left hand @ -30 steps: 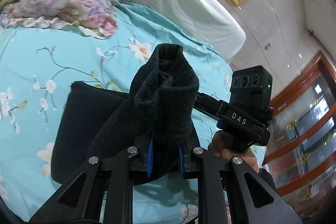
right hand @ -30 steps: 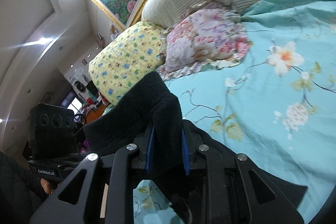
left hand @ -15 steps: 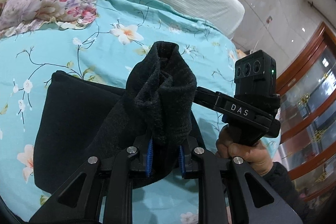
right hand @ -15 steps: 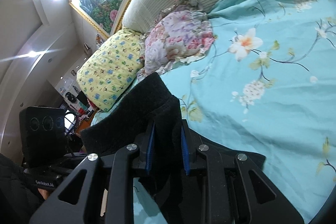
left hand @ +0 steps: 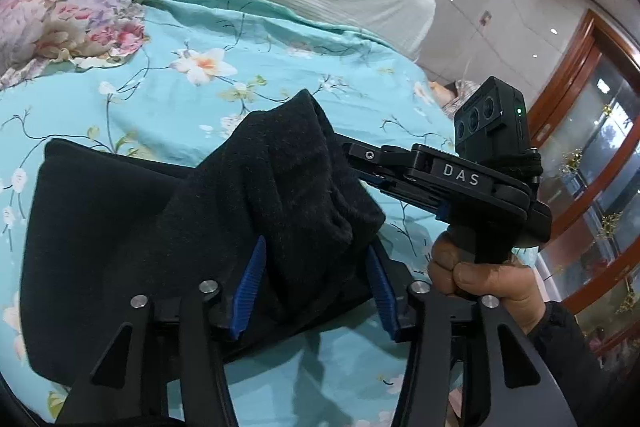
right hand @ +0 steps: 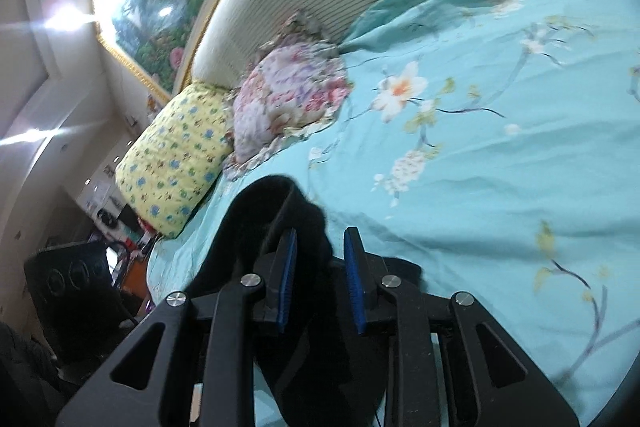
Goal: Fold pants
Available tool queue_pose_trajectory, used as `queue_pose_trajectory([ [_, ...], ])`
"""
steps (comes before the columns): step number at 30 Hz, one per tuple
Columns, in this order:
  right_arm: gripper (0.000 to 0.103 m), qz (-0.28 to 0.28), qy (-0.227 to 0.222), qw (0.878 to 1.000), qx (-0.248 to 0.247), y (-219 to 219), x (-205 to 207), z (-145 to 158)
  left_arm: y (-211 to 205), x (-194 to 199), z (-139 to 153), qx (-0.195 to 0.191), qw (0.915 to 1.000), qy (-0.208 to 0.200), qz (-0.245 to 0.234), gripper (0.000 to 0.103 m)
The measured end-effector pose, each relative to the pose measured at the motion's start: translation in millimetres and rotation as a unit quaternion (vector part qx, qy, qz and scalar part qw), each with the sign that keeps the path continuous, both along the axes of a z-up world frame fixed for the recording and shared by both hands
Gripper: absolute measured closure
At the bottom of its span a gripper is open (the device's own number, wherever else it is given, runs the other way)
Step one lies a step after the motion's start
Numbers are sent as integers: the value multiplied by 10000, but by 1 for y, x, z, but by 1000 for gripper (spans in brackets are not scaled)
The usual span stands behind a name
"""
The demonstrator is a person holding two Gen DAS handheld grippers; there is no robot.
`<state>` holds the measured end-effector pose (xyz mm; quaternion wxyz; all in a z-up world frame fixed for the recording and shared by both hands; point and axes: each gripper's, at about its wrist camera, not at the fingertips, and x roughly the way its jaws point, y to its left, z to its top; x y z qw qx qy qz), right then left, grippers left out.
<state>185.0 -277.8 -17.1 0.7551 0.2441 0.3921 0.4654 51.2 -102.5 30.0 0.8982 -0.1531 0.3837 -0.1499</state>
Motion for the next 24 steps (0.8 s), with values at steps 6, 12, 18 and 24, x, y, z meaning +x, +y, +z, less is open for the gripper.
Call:
queue_pose_trajectory([
  [6, 51, -453, 160, 9984, -290, -13, -10, 6, -2, -4, 3, -210, 9994, -115, -236, 37],
  [12, 24, -888, 175, 9954, -299, -25, -24, 20, 10, -16, 19, -525, 9976, -310, -334, 27],
  [18, 15, -1028, 86, 9940, -360, -22, -39, 36, 31, -29, 24, -633, 9972, -382, -144, 25],
  [24, 14, -1016, -159, 9915, -801, -6, -53, 52, 57, -41, 29, -745, 9962, -439, 92, 24],
])
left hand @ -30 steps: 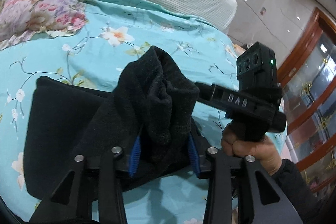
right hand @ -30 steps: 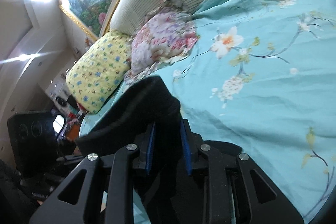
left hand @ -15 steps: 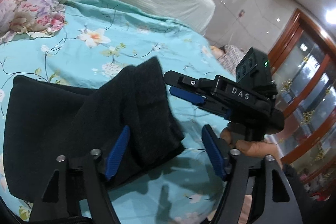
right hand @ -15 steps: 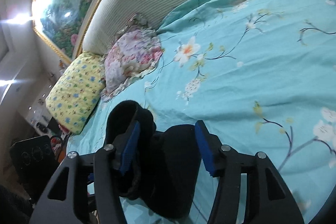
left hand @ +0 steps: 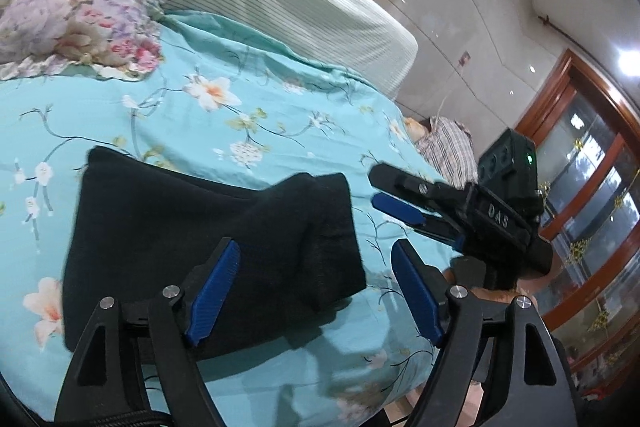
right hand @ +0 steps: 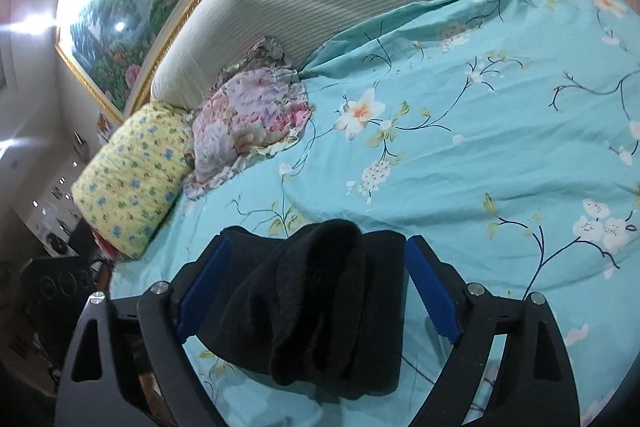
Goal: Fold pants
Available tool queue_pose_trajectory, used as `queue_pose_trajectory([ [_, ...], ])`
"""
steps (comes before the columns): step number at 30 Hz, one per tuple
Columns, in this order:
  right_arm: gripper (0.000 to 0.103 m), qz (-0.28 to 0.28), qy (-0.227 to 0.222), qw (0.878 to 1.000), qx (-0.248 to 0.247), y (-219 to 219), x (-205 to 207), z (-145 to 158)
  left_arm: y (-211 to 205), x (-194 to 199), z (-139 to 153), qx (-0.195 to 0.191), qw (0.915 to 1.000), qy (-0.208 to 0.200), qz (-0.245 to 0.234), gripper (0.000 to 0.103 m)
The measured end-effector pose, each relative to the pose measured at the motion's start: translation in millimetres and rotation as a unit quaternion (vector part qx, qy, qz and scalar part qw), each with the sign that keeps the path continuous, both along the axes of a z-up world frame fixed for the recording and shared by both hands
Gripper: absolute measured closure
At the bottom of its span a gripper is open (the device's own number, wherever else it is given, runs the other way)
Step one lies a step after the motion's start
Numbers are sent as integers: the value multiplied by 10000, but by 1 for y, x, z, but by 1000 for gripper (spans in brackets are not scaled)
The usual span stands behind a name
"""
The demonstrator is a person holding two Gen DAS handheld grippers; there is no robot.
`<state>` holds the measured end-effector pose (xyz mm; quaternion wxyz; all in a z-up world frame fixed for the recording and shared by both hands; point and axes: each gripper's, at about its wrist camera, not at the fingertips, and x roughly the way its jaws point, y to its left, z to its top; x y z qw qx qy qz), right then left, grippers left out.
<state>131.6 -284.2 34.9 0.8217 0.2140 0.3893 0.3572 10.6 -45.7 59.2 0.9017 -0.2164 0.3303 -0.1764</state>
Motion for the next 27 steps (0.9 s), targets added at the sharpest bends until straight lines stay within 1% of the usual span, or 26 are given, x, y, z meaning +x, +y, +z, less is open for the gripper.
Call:
queue_pose_trajectory([
  [3, 13, -19, -102, 9996, -275, 8, -8, 6, 15, -6, 2, -6, 9998, -14, 196, 22],
  [5, 11, -53, -117, 9992, -366, 10, -14, 7, 24, -9, 1, -64, 9995, 11, 300, 22],
  [9, 10, -87, -86, 9987, -494, 16, -22, 5, 44, -12, -4, -156, 9985, 126, 517, 22],
  [14, 10, -104, -27, 9977, -663, 22, -28, 0, 64, -19, -10, -132, 9972, 212, 706, 21],
  [17, 10, -118, -32, 9970, -767, 24, -30, 0, 75, -21, -14, -201, 9960, 245, 832, 21],
  [23, 9, -270, -55, 9959, -866, 24, -34, -5, 94, -19, -23, -302, 9937, 412, 999, 21],
  [27, 9, -358, 42, 9967, -723, 21, -35, -13, 100, -14, -32, -273, 9926, 579, 1031, 21],
])
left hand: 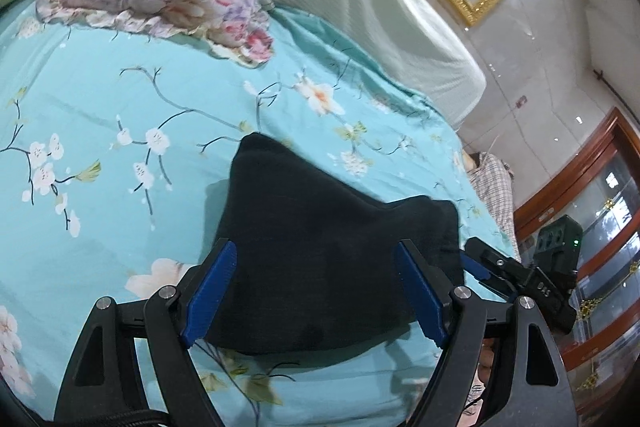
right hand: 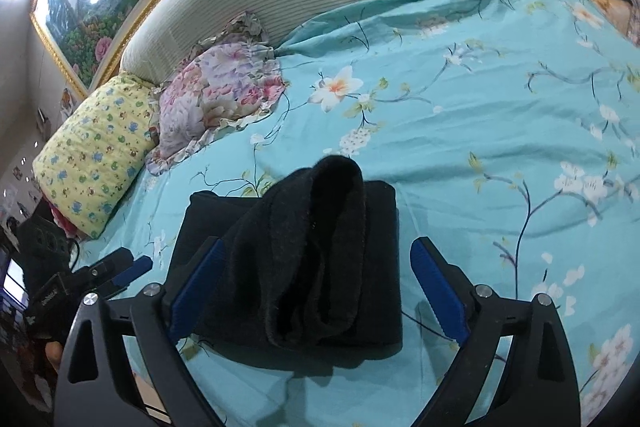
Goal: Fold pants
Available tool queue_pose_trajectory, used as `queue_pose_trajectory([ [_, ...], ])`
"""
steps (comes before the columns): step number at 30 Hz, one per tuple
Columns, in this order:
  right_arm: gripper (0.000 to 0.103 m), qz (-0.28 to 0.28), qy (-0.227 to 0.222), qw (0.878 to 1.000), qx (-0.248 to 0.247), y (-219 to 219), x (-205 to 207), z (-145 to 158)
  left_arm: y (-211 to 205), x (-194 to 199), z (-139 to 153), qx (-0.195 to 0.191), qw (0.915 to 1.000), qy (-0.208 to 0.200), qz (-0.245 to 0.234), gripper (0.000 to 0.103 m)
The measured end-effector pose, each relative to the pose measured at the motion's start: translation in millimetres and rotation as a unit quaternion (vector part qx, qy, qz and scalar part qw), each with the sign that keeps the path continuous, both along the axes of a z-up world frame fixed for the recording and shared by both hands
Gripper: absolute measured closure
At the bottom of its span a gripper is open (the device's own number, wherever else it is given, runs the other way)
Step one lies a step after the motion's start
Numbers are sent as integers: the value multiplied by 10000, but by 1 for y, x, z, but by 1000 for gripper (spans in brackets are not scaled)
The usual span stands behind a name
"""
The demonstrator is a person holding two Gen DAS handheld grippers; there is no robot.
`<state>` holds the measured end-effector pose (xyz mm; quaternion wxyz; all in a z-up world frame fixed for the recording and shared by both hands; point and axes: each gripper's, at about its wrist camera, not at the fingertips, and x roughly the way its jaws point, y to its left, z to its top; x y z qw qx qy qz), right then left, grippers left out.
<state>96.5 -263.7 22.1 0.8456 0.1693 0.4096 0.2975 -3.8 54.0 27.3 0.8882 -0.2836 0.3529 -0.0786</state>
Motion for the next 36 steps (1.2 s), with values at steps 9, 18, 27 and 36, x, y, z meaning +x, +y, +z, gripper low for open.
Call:
queue_pose_trajectory([
  [9, 9, -80, 262, 9996, -53, 3, 8, -16, 3, 21, -15, -46, 9996, 258, -136, 21],
  [18, 10, 37, 521, 9986, -107, 13, 18, -31, 9, 49, -28, -136, 9986, 492, -153, 21],
  [27, 17, 274, 889, 9948, 418, 11, 27, -52, 20, 78, -65, -397, 9941, 1005, -99, 34],
  [36, 42, 481, 898, 9928, 636, 4, 24, -57, 23, 83, -73, -774, 9920, 957, -266, 62],
])
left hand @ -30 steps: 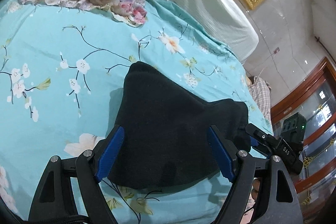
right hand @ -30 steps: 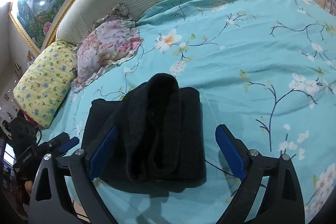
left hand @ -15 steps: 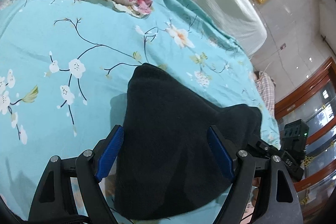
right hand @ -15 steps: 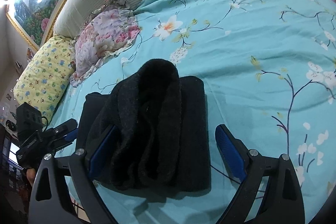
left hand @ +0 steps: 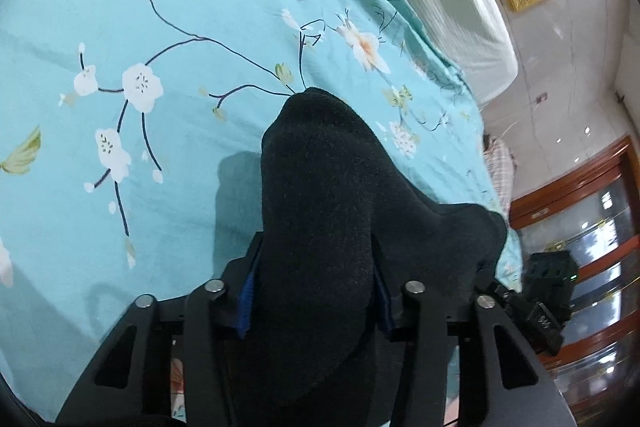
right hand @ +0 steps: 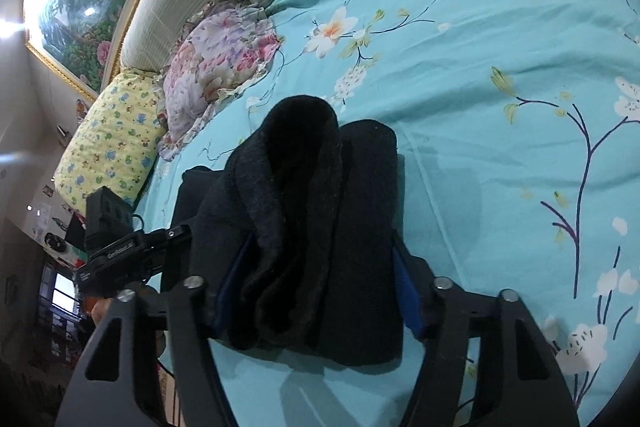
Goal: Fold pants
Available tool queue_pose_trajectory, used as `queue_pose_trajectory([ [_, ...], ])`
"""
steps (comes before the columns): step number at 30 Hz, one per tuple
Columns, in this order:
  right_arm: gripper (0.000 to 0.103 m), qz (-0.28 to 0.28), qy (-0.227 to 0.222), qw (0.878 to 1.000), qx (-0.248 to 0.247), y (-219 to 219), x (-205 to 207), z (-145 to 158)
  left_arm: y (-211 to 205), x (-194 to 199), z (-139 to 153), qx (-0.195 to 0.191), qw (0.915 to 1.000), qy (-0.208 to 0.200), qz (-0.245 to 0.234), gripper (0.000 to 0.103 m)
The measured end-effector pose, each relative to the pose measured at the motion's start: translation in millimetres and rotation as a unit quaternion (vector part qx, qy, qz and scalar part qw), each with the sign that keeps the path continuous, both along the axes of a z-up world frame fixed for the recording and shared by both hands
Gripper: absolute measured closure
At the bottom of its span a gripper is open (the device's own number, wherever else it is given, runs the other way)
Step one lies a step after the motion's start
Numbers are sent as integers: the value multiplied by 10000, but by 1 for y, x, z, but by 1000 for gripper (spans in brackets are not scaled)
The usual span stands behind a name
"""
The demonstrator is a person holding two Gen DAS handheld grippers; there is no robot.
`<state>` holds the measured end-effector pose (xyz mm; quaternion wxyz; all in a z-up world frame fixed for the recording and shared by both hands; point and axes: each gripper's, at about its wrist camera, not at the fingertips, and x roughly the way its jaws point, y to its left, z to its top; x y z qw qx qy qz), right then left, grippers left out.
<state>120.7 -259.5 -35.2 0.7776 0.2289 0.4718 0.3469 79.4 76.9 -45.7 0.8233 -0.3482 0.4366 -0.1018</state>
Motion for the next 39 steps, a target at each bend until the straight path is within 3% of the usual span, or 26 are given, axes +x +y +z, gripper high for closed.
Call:
queue_pose_trajectory([
  [7, 55, -61, -153, 9995, 254, 0, -6, 12, 2, -14, 22, -182, 9993, -314, -17, 69],
  [13, 57, 167, -326, 9985, 397, 18, -8, 34, 28, -43, 52, -93, 9975, -656, 261, 69],
  [25, 57, 1204, -675, 9880, 694, 137, 4, 61, 129, -101, 72, 45, 9875, -843, 1331, 69],
  [33, 57, 1678, -677, 9811, 678, 213, 26, 61, 187, -103, 66, 311, 9824, -724, 1693, 69],
  [39, 57, 1777, -677, 9803, 533, 244, 42, 54, 199, -88, 57, 585, 9806, -622, 1762, 69],
])
